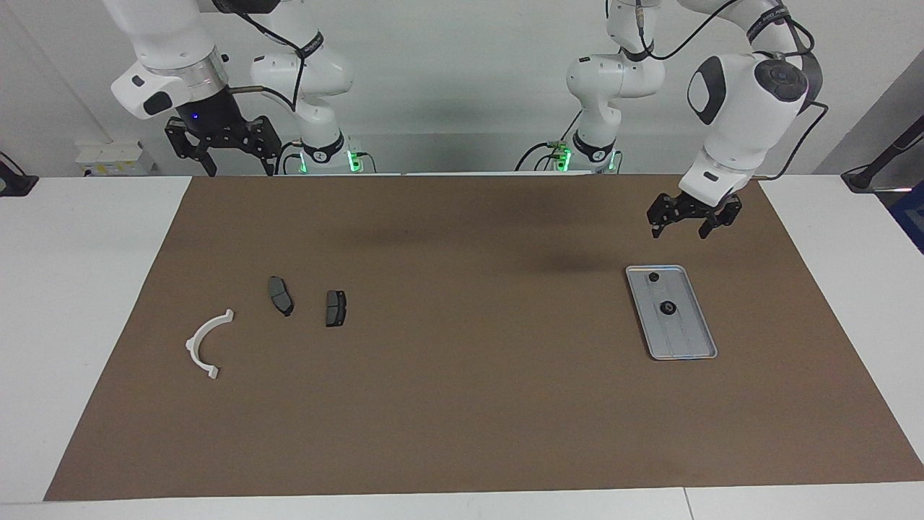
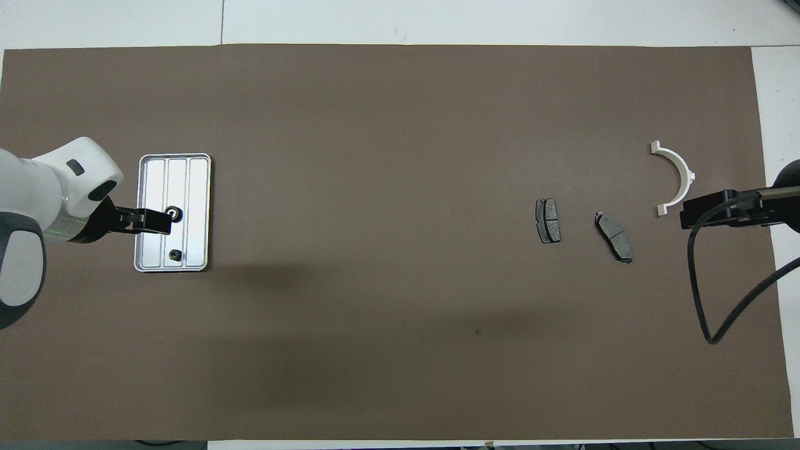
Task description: Place bearing gear from tray to pile
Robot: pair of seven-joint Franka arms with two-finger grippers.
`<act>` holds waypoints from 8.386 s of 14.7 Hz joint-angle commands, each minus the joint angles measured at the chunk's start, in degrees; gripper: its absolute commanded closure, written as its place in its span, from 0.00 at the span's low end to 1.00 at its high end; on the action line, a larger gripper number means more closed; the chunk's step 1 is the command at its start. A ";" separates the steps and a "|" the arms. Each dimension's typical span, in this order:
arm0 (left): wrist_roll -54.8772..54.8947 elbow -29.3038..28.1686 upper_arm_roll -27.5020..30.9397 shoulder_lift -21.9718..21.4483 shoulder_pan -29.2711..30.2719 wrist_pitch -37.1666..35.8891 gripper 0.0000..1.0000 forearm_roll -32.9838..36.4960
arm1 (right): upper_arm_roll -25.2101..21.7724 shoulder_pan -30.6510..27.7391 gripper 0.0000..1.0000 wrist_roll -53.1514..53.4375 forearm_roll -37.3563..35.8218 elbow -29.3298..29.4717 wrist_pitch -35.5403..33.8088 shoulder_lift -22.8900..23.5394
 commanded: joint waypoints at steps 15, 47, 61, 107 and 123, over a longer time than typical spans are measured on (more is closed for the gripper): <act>5.73 -13.04 -0.19 5.06 3.98 16.71 0.00 -0.74 | 0.14 -0.45 0.00 0.85 0.37 -0.38 0.91 -0.22; 5.56 -16.20 -0.19 8.14 3.98 22.16 0.73 -0.74 | -0.31 -3.01 0.00 0.14 0.46 -0.73 5.48 -0.57; -26.56 9.01 -0.63 11.13 -9.97 -3.15 1.00 -5.66 | -0.22 -3.44 0.00 -0.38 0.55 -1.78 5.39 -1.10; -16.29 16.23 0.07 7.27 -7.04 -13.25 0.00 -4.51 | 0.40 7.35 0.00 20.49 0.11 -18.22 20.06 -1.02; 3.18 0.85 0.51 11.29 5.12 13.45 0.00 -0.74 | 0.31 28.54 0.00 55.95 -0.95 -10.76 38.00 21.39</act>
